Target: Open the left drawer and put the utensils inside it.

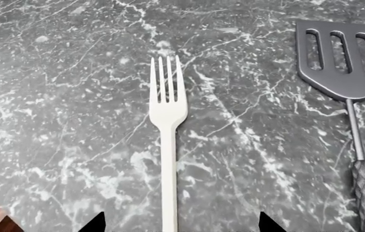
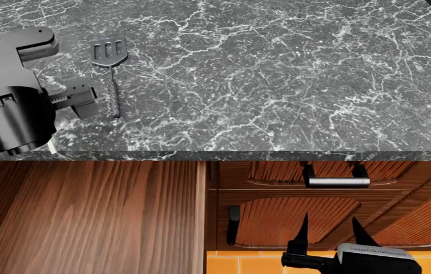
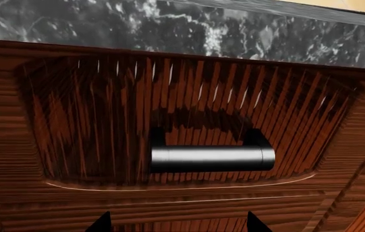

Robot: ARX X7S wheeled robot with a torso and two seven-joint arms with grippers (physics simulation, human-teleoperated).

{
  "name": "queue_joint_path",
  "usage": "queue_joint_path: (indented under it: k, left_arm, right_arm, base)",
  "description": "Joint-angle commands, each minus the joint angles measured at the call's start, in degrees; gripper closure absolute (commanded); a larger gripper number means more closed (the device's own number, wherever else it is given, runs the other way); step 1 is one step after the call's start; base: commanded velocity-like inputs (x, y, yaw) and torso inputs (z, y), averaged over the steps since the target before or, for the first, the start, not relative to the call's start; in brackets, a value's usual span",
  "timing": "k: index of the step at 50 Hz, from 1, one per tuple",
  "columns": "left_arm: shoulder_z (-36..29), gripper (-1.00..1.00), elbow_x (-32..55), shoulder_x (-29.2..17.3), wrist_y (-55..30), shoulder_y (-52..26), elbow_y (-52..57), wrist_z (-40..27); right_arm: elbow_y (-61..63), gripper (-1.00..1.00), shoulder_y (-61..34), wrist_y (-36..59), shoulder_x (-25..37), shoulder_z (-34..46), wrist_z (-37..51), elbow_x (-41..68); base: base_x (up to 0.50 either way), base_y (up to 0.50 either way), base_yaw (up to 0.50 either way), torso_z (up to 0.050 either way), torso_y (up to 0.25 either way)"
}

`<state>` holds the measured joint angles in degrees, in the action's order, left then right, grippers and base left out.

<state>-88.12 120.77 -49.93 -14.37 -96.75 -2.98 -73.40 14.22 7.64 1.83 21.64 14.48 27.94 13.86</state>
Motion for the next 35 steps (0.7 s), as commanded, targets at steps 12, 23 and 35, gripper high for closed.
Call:
queue_joint_path:
  k: [12,23,35]
  left_arm:
    - [0.2,-1.0,0.6,0.5,-0.4,-0.1,-0.2,1.4]
    - [0.9,1.0,-1.0,0.3,1.6,0.7,0.4,3.0]
    - [1.2,1.0,-2.4,0.3,2.4,1.0,0.6,4.3]
  right_arm:
    - [-1.0,-1.0,-0.8,0.2,-0.4,-0.1,0.0,-1.2]
    - [-1.4,-1.0,-0.9,-0.2,-0.3,0.0,0.0,-1.1]
    - [-1.4,-1.0,-0.9,-0.1,-0.2,0.2,0.1,-1.1]
  base:
    - [0.0,0.0,0.0,0.0,-0.21]
    - [0.0,0.0,0.0,0.0,-0.125]
    - [0.0,0.0,0.0,0.0,-0.001]
